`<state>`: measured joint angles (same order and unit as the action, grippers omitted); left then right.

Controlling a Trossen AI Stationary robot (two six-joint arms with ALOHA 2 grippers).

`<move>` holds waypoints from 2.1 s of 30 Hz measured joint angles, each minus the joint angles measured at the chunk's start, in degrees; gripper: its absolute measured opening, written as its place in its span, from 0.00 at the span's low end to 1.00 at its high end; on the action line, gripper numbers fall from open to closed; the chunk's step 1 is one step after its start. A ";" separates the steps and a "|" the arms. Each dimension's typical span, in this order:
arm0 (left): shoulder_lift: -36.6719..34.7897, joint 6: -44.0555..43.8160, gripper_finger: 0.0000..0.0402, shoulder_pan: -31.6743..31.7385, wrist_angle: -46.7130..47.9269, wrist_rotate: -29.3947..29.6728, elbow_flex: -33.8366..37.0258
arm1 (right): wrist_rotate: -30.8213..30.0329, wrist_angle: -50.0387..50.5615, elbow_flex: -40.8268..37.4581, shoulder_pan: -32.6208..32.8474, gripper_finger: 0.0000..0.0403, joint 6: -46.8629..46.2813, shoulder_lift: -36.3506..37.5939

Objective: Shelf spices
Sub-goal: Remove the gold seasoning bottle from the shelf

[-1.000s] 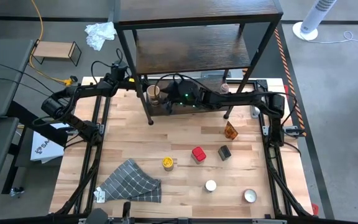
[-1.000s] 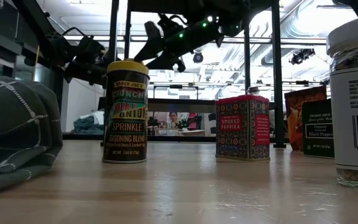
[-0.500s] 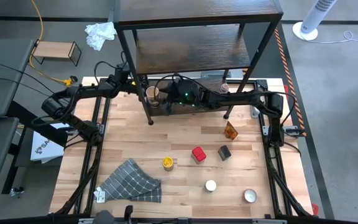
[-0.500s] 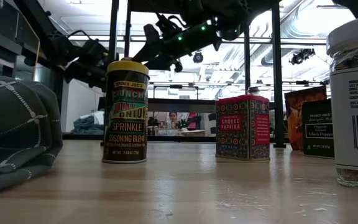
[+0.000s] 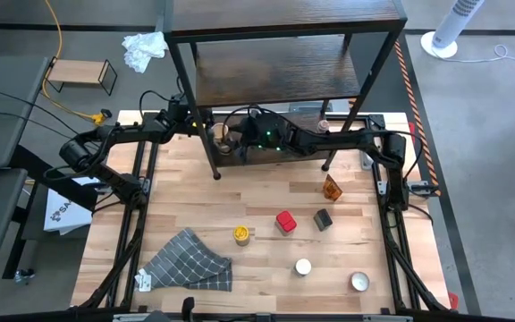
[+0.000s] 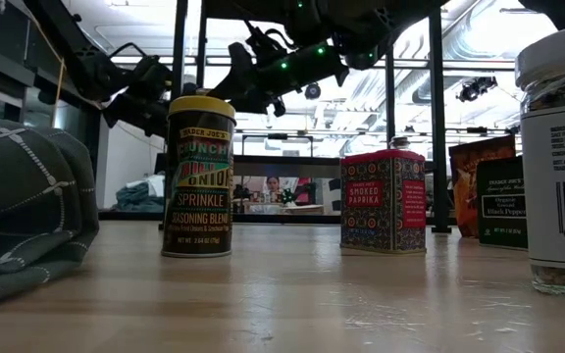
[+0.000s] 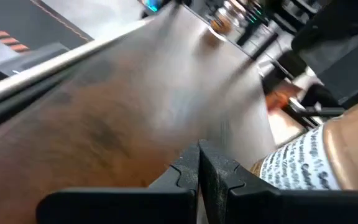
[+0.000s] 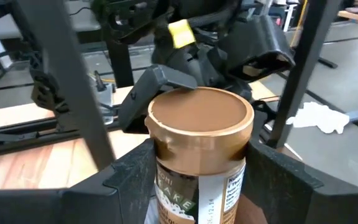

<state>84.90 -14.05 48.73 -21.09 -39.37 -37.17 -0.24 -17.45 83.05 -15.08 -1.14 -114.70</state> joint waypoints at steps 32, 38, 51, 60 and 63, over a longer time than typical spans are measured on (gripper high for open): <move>0.20 -1.33 0.00 0.66 -3.86 -1.58 -0.02 | -2.46 -0.61 0.02 0.17 0.58 -7.81 -0.45; 0.11 -1.26 0.00 0.65 -3.81 -1.38 -0.13 | -1.69 2.09 0.14 0.17 0.68 -5.26 -0.51; 0.09 -0.95 0.00 0.61 -4.67 -1.65 -0.17 | -2.20 2.56 0.20 0.12 0.93 -7.57 -0.58; -0.73 -1.97 0.00 1.25 -7.96 -2.35 -0.11 | -5.72 3.01 0.18 0.12 0.93 -17.48 -0.58; -2.26 -1.24 0.00 2.27 -7.40 -2.59 -0.11 | -3.70 1.26 0.20 0.12 0.93 -18.44 -0.56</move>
<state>82.65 -15.29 51.00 -28.48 -41.96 -37.28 -3.94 -16.19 83.24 -14.96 -19.58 -115.26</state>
